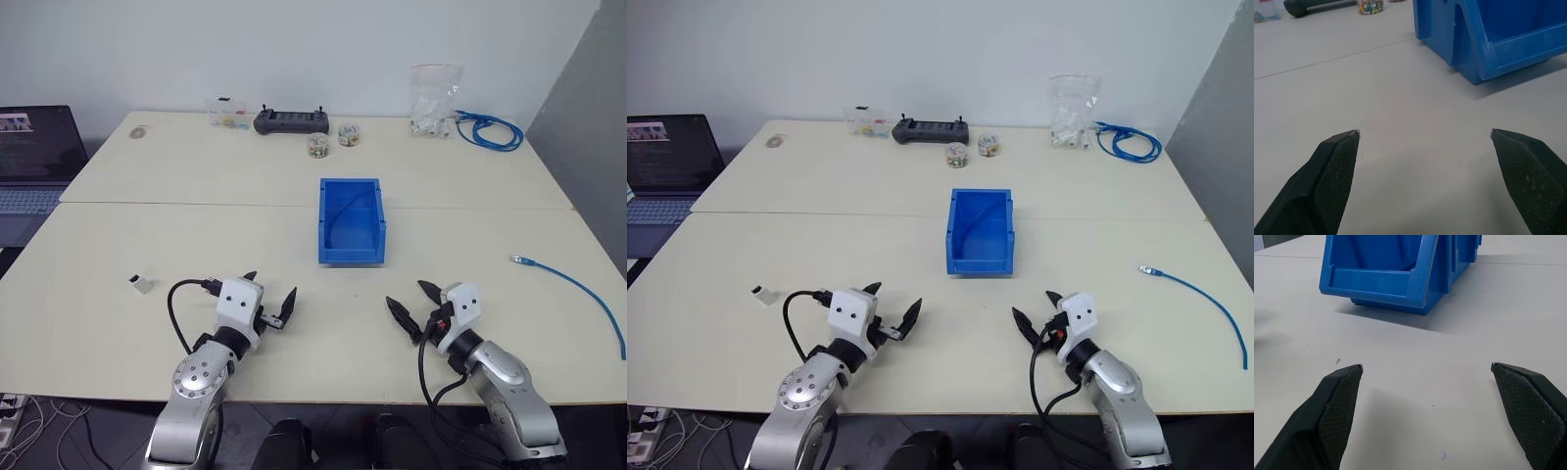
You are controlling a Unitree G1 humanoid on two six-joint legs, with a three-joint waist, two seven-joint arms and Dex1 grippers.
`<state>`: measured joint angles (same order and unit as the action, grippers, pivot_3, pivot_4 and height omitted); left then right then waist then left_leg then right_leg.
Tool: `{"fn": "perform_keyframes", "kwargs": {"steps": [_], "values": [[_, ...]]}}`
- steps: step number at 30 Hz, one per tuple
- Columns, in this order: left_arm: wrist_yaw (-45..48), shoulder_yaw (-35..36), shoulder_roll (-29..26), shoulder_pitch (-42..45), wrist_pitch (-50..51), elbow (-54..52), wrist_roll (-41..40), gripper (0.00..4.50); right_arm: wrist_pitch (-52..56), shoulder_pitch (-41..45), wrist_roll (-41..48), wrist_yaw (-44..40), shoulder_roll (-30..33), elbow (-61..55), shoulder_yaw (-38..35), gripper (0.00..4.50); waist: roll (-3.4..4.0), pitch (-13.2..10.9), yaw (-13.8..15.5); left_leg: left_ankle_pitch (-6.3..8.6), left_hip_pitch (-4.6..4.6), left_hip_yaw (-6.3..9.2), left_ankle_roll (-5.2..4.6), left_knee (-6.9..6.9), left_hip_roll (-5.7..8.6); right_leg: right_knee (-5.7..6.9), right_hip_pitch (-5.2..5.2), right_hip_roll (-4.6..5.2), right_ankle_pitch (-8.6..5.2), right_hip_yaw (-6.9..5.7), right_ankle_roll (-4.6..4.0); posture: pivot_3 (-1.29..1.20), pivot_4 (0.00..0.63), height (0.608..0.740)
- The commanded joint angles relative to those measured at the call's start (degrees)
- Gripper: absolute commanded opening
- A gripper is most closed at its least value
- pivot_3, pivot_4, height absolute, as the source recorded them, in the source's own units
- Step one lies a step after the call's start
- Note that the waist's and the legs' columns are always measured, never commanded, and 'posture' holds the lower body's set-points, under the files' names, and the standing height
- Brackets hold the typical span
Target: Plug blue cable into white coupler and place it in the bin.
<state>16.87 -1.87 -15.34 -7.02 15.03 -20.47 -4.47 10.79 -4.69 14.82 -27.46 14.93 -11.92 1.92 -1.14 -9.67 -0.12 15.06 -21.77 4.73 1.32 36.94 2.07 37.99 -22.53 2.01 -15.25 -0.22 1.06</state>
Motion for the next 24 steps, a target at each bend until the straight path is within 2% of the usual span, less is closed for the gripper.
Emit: {"fn": "perform_keyframes", "kwargs": {"steps": [1, 11, 13, 17, 24], "values": [[0.0, 0.2, 0.2, 0.1, -1.9, -0.7, -0.1, 4.50, -0.1, -0.2, 0.5, -0.1, 0.1, -2.7, -0.1, 4.47, 0.00, 0.0, 0.0, 0.00, 0.00, 0.00, 0.00, 0.00, 0.00, 0.00, 0.00, 0.00, 0.00, 0.00, 0.00, 0.00, 0.150, 0.740], [-0.1, 0.7, -0.3, 1.2, -1.4, 0.0, 0.4, 4.50, -0.6, -0.4, -0.3, -0.2, 0.3, -2.4, 0.4, 4.47, 0.00, 0.0, 0.0, 0.00, 0.00, 0.03, 0.00, 0.00, 0.01, 0.00, 0.02, 0.02, 0.00, -0.04, 0.00, 0.00, 0.150, 0.740], [1.7, 1.7, -0.6, 2.1, -1.3, -0.3, -2.1, 4.50, -0.6, -0.4, -0.3, 0.0, 0.2, -2.4, 0.4, 4.47, 0.00, 0.0, 0.0, 0.00, 0.00, 0.05, 0.00, 0.00, 0.02, -0.01, 0.03, 0.02, 0.00, -0.06, 0.00, 0.00, 0.150, 0.740], [11.7, 0.6, -3.5, 3.5, -0.8, -3.7, -9.8, 4.50, -0.9, -1.6, -0.2, 0.2, 1.0, -4.5, -0.5, 4.47, 0.01, 0.0, 0.0, 0.00, -0.01, 0.08, 0.00, 0.00, 0.01, -0.01, 0.03, 0.02, -0.01, -0.13, -0.02, 0.00, 0.150, 0.740], [23.4, -5.0, -9.4, 9.5, 4.2, -6.4, -15.7, 4.50, -0.5, -5.9, 1.9, -0.1, 4.2, -11.6, -5.7, 4.47, 0.03, 0.0, 0.0, 0.00, -0.01, 0.19, 0.00, 0.01, 0.07, -0.03, 0.12, 0.05, -0.02, -0.20, -0.02, 0.00, 0.150, 0.740]]}}
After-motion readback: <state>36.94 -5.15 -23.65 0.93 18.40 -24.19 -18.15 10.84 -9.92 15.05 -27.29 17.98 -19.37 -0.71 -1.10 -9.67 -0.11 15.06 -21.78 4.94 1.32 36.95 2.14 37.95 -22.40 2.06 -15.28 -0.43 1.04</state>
